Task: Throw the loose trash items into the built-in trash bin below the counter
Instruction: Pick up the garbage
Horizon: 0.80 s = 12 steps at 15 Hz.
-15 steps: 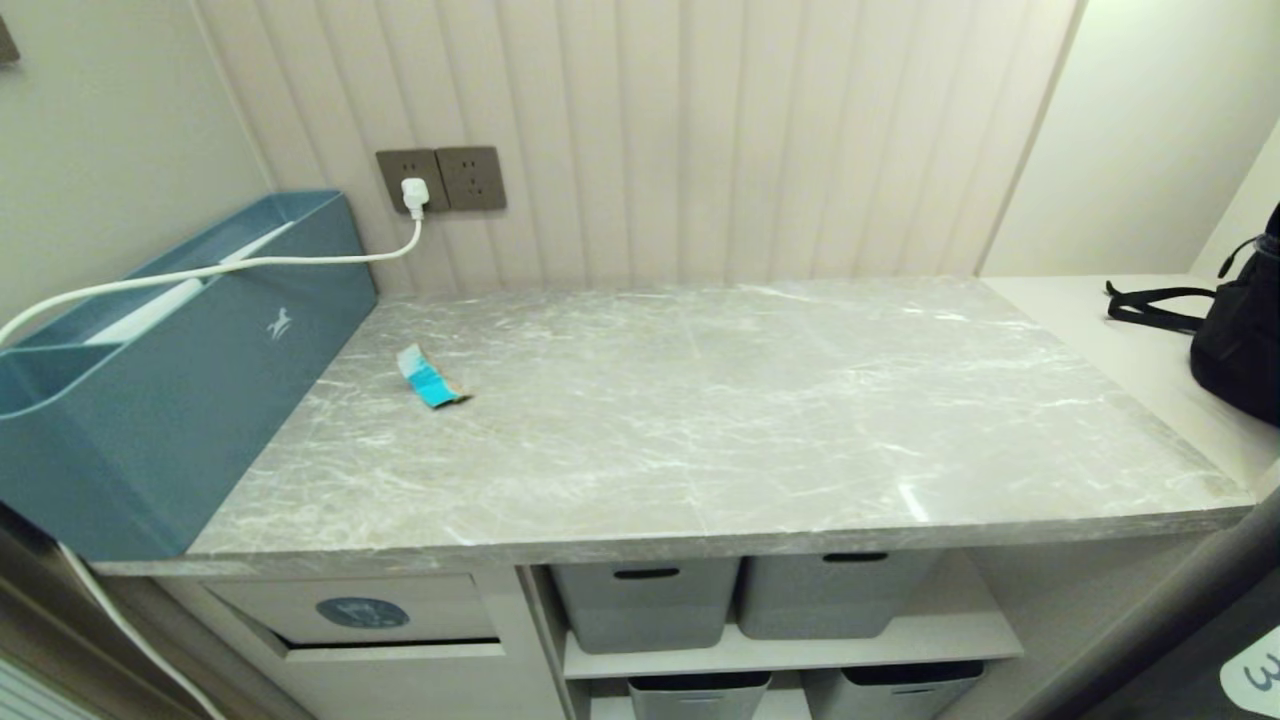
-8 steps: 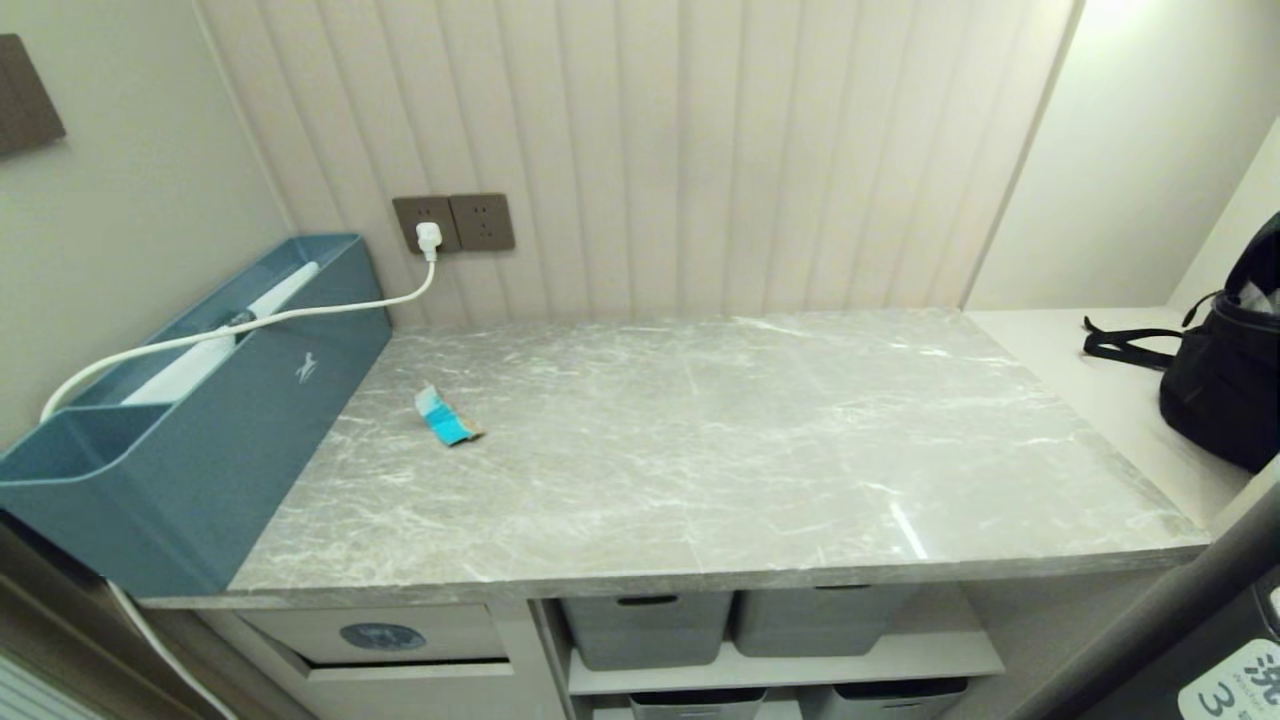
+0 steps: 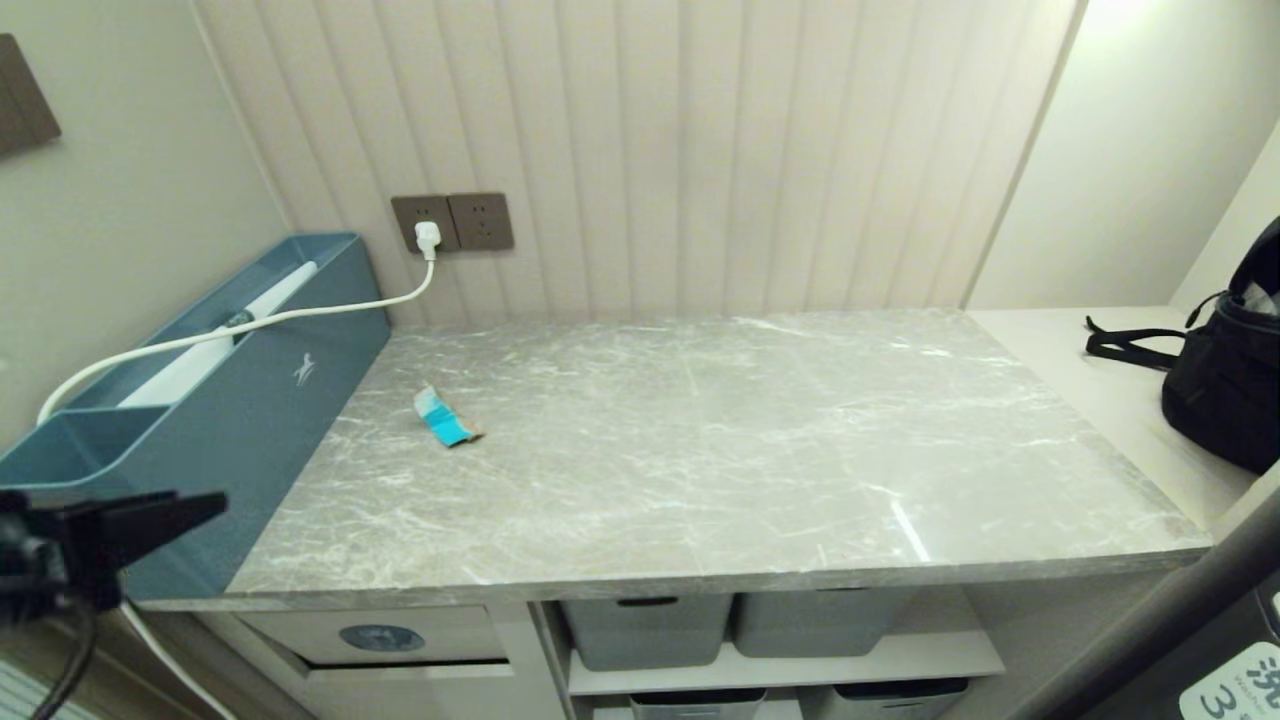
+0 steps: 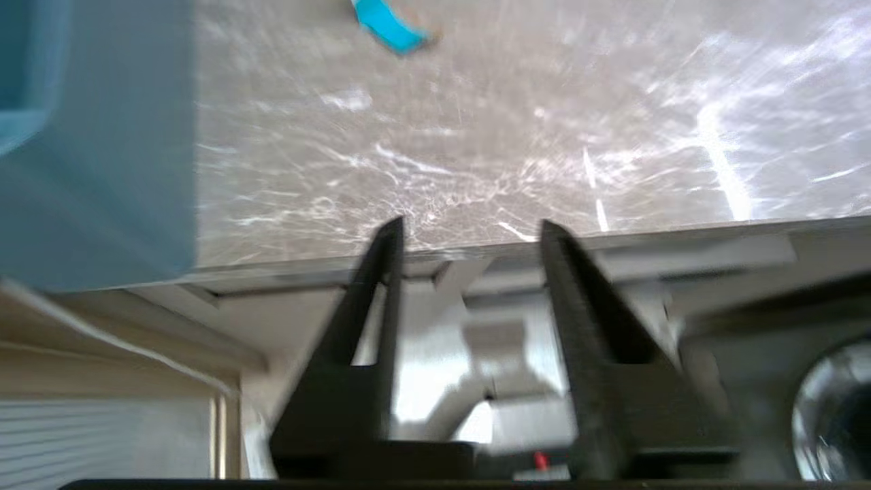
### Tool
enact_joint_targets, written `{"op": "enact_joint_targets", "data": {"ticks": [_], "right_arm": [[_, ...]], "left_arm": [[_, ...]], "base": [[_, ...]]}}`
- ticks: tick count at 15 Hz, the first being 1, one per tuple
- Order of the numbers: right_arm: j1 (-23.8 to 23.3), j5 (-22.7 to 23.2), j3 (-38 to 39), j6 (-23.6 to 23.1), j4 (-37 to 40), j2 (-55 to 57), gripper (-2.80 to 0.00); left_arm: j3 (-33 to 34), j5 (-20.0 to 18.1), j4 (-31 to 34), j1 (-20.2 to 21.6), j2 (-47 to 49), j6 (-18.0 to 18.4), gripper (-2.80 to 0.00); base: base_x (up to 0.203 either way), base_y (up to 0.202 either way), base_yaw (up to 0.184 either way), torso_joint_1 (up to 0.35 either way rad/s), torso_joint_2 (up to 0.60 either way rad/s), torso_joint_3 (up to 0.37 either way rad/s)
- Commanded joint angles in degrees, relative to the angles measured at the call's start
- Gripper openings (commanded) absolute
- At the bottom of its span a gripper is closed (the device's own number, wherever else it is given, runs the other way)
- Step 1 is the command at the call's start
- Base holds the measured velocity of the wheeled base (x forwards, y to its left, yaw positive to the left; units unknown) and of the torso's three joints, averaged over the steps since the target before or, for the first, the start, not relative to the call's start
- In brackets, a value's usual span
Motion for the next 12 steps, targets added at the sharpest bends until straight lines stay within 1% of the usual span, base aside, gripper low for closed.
{"op": "enact_joint_targets", "data": {"ticks": [1, 5, 8, 9, 10, 12], "right_arm": [[0.0, -0.03, 0.09, 0.04, -0.04, 0.09, -2.8], [0.0, -0.03, 0.09, 0.04, -0.04, 0.09, -2.8], [0.0, -0.03, 0.09, 0.01, -0.03, 0.09, -2.8], [0.0, -0.03, 0.09, 0.04, -0.04, 0.09, -2.8], [0.0, -0.03, 0.09, -0.02, -0.04, 0.09, -2.8], [0.0, -0.03, 0.09, -0.05, -0.04, 0.09, -2.8]], "left_arm": [[-4.48, -0.69, 0.1, -0.17, 14.3, -0.08, 0.0], [-15.25, -1.9, 1.6, -0.43, 29.33, -0.14, 0.0], [-22.6, -1.15, 0.89, -0.28, 39.94, 1.44, 0.0], [-24.21, -0.39, -1.14, -0.26, 43.28, 1.72, 0.0], [-25.41, 0.2, -5.98, -0.22, 46.84, 1.88, 0.0], [-26.75, 1.69, -20.03, -0.24, 53.49, 2.09, 0.0]], "base": [[0.0, 0.0, 0.0, 0.0, 0.0, 0.0], [0.0, 0.0, 0.0, 0.0, 0.0, 0.0], [0.0, 0.0, 0.0, 0.0, 0.0, 0.0], [0.0, 0.0, 0.0, 0.0, 0.0, 0.0], [0.0, 0.0, 0.0, 0.0, 0.0, 0.0], [0.0, 0.0, 0.0, 0.0, 0.0, 0.0]]}}
